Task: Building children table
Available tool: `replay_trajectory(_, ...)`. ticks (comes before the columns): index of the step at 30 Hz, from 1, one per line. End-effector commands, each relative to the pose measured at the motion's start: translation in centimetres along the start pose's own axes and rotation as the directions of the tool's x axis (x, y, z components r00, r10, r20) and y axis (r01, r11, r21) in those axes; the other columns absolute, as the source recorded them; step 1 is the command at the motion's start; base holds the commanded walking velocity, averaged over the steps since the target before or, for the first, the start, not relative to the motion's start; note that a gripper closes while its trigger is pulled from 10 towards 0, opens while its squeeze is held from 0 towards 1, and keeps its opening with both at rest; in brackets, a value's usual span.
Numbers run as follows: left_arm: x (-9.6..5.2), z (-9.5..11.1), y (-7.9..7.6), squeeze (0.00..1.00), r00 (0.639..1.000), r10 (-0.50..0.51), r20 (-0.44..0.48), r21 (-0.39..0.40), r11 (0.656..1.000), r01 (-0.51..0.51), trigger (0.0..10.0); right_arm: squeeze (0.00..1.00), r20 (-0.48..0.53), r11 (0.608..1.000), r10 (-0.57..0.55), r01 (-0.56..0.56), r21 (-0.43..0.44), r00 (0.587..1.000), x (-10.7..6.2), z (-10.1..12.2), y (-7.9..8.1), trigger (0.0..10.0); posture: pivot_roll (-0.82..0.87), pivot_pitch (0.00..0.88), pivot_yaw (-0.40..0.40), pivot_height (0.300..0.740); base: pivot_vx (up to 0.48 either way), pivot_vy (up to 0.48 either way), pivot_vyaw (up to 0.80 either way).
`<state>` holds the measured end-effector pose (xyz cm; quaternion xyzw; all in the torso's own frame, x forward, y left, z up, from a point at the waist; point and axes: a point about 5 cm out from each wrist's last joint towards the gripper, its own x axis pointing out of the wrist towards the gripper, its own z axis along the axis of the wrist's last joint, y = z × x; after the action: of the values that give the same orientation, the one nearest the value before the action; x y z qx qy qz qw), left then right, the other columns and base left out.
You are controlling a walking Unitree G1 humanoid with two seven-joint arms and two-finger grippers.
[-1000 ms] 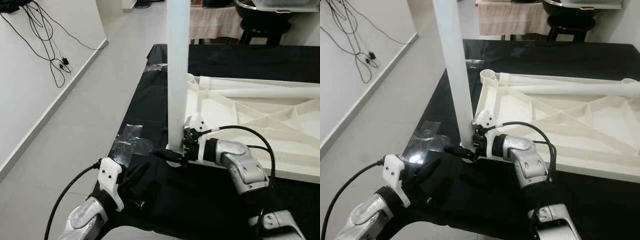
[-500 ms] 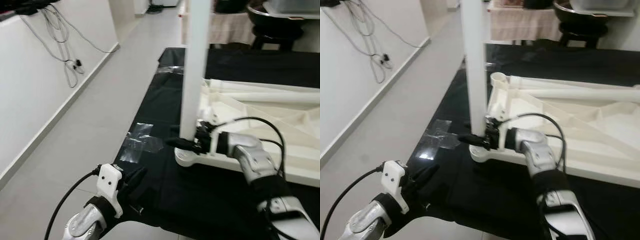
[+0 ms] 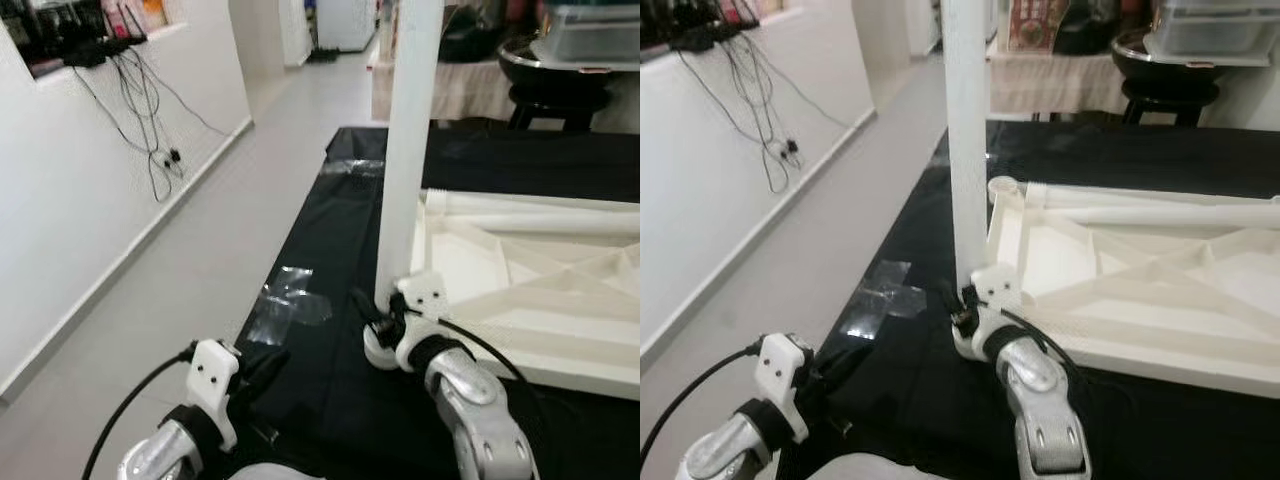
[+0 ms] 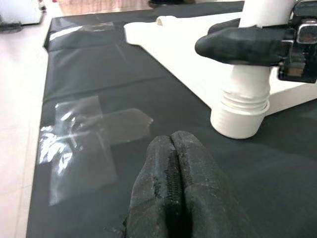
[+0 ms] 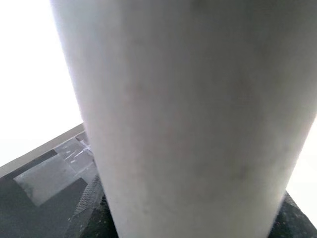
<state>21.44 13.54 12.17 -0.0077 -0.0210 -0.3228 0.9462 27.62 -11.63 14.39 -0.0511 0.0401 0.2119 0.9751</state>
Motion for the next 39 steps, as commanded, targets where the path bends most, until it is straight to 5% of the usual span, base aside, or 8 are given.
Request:
replay_trajectory(1, -0.1, -0.6, 0.3, 0.00, 1.000, -0.003, -0.031, 0.002, 1.000, 0.003, 10.0, 0.00, -0.148, 0.996, 0.071, -0.063, 0.062, 0.986, -0.1, -2.8, 0.9, 10.0, 0.00, 0.088, 0.082, 0.740, 0.000, 0.000, 0.00)
replay_trajectory(5, -0.1, -0.7, 0.4, 0.00, 1.000, 0.010, -0.028, 0.002, 1.000, -0.010, 10.0, 0.08, -0.086, 0.977, 0.189, -0.178, 0.120, 0.978, 0.1, -1.8, 1.8, 10.0, 0.00, 0.079, 0.077, 0.740, 0.000, 0.000, 0.00)
replay_trajectory(6, 0.0, -0.7, 0.4, 0.00, 1.000, 0.012, -0.027, 0.003, 1.000, -0.012, 10.0, 1.00, -0.027, 0.945, 0.296, -0.289, 0.153, 0.955, 0.2, -0.9, 2.6, 10.0, 0.00, 0.073, 0.078, 0.740, 0.000, 0.000, 0.00)
replay_trajectory(11, 0.2, -0.9, 0.3, 0.00, 1.000, 0.007, -0.027, 0.001, 1.000, -0.007, 10.0, 1.00, 0.089, 0.781, 0.617, -0.622, 0.050, 0.782, 0.2, 1.7, 2.3, 10.0, 0.01, 0.064, 0.090, 0.740, 0.000, 0.000, 0.00)
replay_trajectory(12, 0.2, -0.9, 0.2, 0.00, 1.000, 0.003, -0.029, 0.001, 1.000, -0.003, 10.0, 0.00, 0.058, 0.755, 0.655, -0.656, 0.006, 0.754, 0.4, 1.6, 1.6, 10.0, 0.01, 0.060, 0.089, 0.740, 0.000, 0.000, 0.00)
replay_trajectory(26, 0.1, -1.0, -0.7, 0.00, 0.998, -0.046, -0.050, 0.004, 0.999, 0.047, 10.0, 0.00, -0.093, 0.616, 0.786, -0.787, 0.043, 0.611, 4.3, 1.1, -2.4, 10.0, 0.05, 0.074, 0.094, 0.740, 0.000, 0.000, 0.00)
replay_trajectory(30, 0.1, -1.0, -0.9, 0.00, 0.997, -0.053, -0.055, 0.010, 0.999, 0.054, 10.0, 0.00, -0.088, 0.589, 0.808, -0.804, 0.089, 0.582, 4.8, 0.9, -2.6, 0.0, 0.06, 0.080, 0.097, 0.740, 0.000, 0.000, 0.00)
replay_trajectory(39, 0.0, -0.8, -0.9, 0.00, 0.997, -0.056, -0.055, 0.015, 0.998, 0.057, 10.0, 0.00, -0.085, 0.596, 0.803, -0.795, 0.117, 0.590, 3.7, -0.7, -4.4, 0.0, 0.03, 0.103, 0.101, 0.740, 0.000, 0.000, 0.00)
